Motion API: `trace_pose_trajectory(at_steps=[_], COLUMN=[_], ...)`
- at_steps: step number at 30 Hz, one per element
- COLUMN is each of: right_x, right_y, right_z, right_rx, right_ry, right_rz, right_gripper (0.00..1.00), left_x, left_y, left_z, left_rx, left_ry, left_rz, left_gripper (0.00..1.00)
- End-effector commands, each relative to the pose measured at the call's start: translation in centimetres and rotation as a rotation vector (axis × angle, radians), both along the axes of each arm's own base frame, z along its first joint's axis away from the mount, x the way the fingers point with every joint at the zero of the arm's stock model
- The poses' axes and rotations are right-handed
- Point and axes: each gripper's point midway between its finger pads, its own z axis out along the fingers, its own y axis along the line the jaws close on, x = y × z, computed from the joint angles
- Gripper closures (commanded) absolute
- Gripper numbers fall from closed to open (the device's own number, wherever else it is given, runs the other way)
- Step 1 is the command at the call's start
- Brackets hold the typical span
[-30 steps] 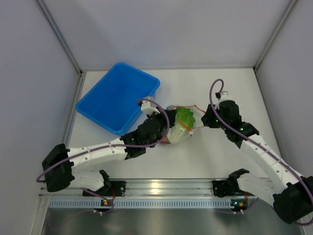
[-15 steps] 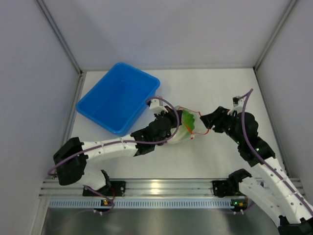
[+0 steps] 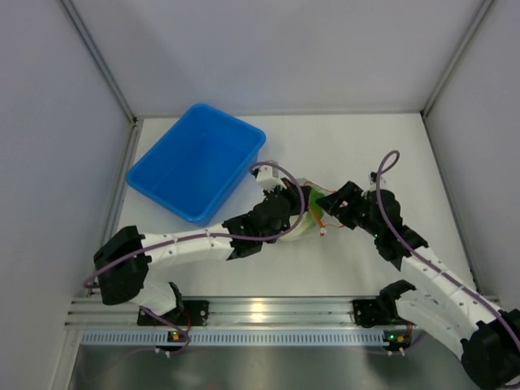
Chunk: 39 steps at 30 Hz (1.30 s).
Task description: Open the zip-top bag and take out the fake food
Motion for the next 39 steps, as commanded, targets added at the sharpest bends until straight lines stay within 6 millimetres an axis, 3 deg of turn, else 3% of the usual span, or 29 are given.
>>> trace_pose_trajectory(at_steps=[1,6,11,13,14,24,27,28,31,39], right_x=[1.0,1.5,1.6,1.3,1.6,-1.1,-1.7,-1.8,-1.0,2.2], right_y=[2.4,3.5,5.0,5.6,5.5,7.4,8.5,8.7,8.5,7.3], right_z=[2.5,1.7,-0.7,-1.8,-2.2,-5.2,-7.4,-9.0,-10.6,-9.3], right_rx=[0.128,0.129,0.136,0.107,0.085,-0.011,-0.030,-0.050,-0.085,-0.070], right_ry=[-0.074,-0.049,0.031,0.061,0.064,0.128,0.193,0.239,0.277,0.146], right_rz=[0.027,0.027,0.032,0.014,-0.014,0.017,0.042,0.036,-0.017,-0.151], right_gripper=[0.25,0.19,0.18,0.11,0.01,0.01,0.01,0.00,0.01,0.03], left_x=[-0.7,-1.3,-1.8,-1.9,-1.8,-1.6,-1.9,-2.1,-2.9,-5.1], left_y=[-1.5,-1.7,-1.8,-1.7,-1.6,0.1,0.1,-0.1,-0.5,-0.4], left_z=[4.0,4.8,5.1,5.1,5.0,3.9,3.6,3.6,3.6,3.3], left_rx=[-0.083,-0.069,-0.079,-0.079,-0.077,-0.039,-0.051,-0.054,-0.060,-0.114], left_ry=[-0.061,-0.087,-0.088,-0.087,-0.087,-0.091,-0.079,-0.076,-0.074,-0.040], left_rz=[-0.048,-0.078,-0.095,-0.078,-0.066,0.032,0.027,0.022,0.002,-0.041], left_gripper=[1.00,1.00,1.00,1.00,1.00,1.00,1.00,1.00,1.00,1.00])
